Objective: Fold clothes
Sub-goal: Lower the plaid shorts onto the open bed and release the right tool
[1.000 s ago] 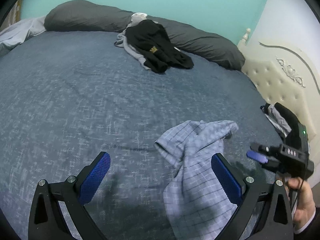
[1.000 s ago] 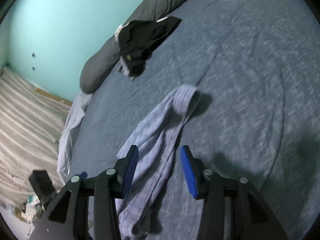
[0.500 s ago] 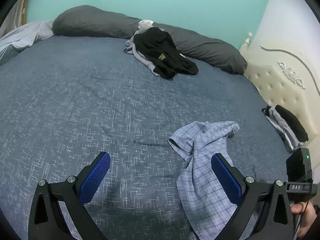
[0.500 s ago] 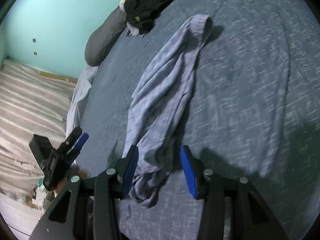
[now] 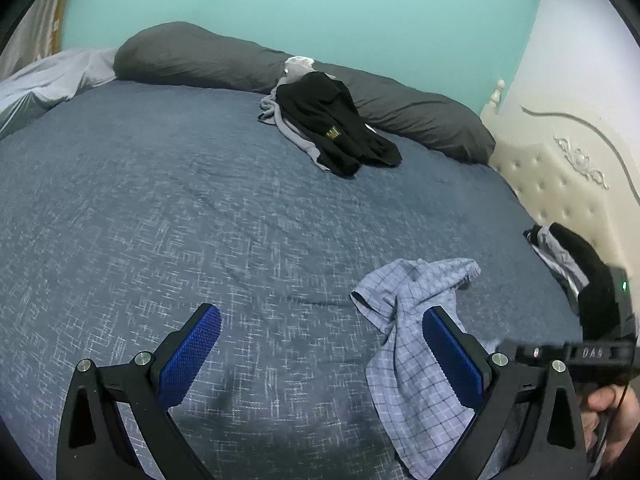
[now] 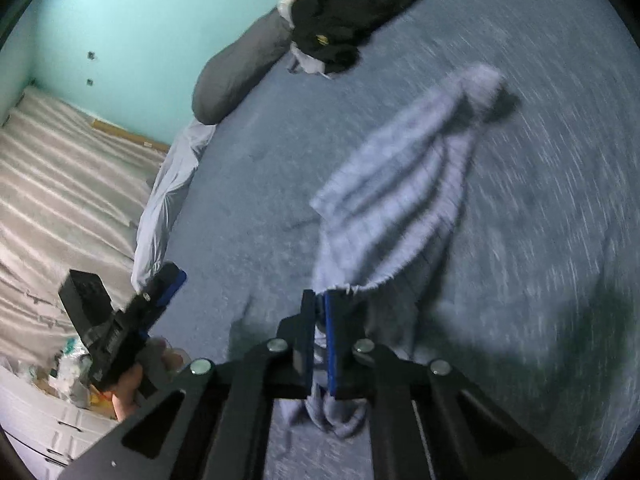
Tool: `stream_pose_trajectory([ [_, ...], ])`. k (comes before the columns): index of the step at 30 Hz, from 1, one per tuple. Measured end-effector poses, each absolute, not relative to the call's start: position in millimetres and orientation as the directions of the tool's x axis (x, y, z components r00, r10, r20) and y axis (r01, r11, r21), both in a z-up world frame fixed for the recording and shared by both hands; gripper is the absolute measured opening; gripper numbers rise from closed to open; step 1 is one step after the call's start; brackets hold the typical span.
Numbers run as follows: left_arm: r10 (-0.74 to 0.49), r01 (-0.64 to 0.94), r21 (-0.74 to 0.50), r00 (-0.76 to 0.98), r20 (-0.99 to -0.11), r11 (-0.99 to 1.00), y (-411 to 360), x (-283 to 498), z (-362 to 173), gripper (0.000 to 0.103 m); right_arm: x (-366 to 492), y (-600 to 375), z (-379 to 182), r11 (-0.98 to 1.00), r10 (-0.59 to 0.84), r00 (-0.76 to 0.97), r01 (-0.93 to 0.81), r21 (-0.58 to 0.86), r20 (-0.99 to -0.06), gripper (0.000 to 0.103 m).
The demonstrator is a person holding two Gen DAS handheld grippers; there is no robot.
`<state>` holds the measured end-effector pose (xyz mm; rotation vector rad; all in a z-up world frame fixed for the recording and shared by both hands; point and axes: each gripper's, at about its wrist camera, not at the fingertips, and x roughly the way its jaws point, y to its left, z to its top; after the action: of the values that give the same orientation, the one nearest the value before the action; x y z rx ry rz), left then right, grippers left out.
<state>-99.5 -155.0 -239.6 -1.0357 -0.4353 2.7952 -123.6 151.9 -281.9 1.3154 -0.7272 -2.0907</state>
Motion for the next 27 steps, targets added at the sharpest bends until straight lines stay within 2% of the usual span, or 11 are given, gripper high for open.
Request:
stream_pose_trajectory([
  [7,0.227,-0.004,-0.342,-0.757,-0.613,-0.94,-168.4,-101.3,-241.9,0.103,-168.8,106.0,-223.5,-0.695,-0.715,-0.385,0.303,0.652,-0.583,0.003],
  [14,0.221,0.024,-0.365,-0.758,-0.613,-0.931,-182.9,-106.4,-245.7,0.103,-232.1,46.9,-194.9,-0.713,-0.7,-0.361,0.388,0.584,-0.616,0.003],
  [18,0.215,0.041,-0.374,-0.759,-0.615,-0.926,-191.8,-109.4,-248.0,0.103,-272.1,9.2,-198.9,-0.717,-0.69,-0.32,0.429,0.55,-0.65,0.003],
  [22,0.208,0.056,-0.376,-0.753,-0.625,-0.925,-196.7,-114.9,-252.3,0.103,-299.8,-17.6,-228.0,-0.732,-0.657,-0.25,0.439,0.521,-0.711,0.004],
  [24,0.207,0.058,-0.374,-0.75,-0.628,-0.925,-197.2,-116.7,-254.1,0.103,-307.3,-16.8,-236.6,-0.761,-0.622,-0.269,0.429,0.487,-0.735,0.007],
  [25,0.207,0.059,-0.375,-0.749,-0.629,-0.925,-197.3,-117.7,-254.9,0.103,-309.2,-10.1,-237.9,-0.767,-0.62,-0.286,0.419,0.486,-0.731,0.018],
  [26,0.207,0.058,-0.373,-0.747,-0.631,-0.926,-196.7,-118.9,-255.6,0.103,-309.8,0.8,-237.3,-0.767,-0.628,-0.31,0.403,0.499,-0.714,0.04],
  [27,0.207,0.058,-0.37,-0.746,-0.633,-0.927,-196.1,-120.1,-256.3,0.103,-310.3,11.6,-236.7,-0.767,-0.634,-0.334,0.388,0.512,-0.697,0.047],
])
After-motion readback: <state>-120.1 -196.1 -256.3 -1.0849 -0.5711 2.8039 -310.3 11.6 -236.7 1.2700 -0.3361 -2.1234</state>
